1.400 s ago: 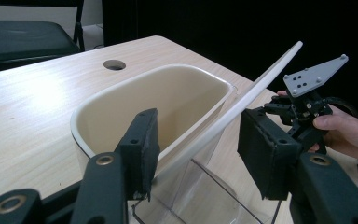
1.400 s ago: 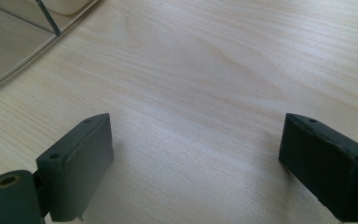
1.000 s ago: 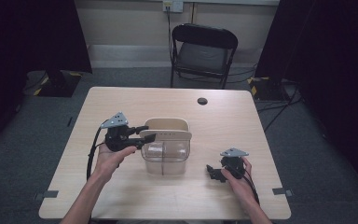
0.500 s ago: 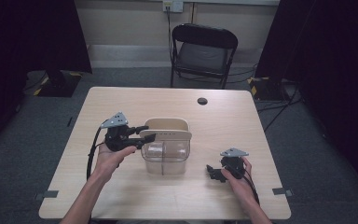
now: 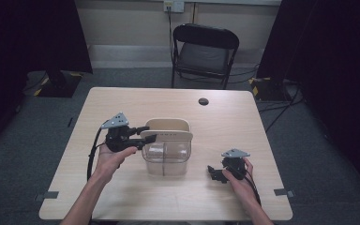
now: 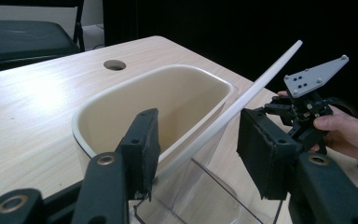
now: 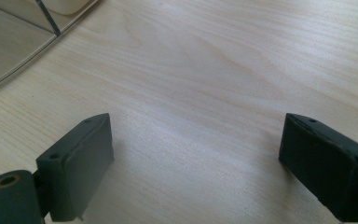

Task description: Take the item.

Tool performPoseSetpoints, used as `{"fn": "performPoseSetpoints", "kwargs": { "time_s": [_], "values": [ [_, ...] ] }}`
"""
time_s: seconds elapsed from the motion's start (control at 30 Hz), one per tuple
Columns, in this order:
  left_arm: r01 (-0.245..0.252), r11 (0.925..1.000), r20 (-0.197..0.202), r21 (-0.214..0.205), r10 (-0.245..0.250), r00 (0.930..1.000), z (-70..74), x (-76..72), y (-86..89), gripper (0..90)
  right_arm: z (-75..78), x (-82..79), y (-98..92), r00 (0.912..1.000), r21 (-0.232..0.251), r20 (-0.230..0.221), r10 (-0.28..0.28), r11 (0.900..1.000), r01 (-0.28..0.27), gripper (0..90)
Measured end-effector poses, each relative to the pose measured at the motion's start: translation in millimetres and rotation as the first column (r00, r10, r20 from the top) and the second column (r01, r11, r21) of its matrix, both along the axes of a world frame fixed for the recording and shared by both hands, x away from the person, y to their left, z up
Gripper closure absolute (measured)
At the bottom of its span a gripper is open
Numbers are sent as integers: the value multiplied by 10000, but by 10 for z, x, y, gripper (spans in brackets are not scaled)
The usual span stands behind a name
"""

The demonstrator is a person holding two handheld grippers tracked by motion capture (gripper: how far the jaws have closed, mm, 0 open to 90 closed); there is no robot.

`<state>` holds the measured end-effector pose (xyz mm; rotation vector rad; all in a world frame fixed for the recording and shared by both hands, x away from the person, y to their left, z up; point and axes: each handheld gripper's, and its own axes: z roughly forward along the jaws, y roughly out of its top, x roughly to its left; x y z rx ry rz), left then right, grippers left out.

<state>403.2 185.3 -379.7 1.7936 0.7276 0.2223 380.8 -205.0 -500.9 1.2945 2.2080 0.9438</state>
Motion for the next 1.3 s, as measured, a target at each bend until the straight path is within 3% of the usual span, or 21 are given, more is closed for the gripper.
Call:
{"fn": "performPoseSetpoints", "kwargs": {
  "time_s": [1.3],
  "values": [
    [-13,10000,0,69,13,10000,5,1,-3,487,0,0,0,10000,2,-2,2,10000,-2,93]
  ]
}}
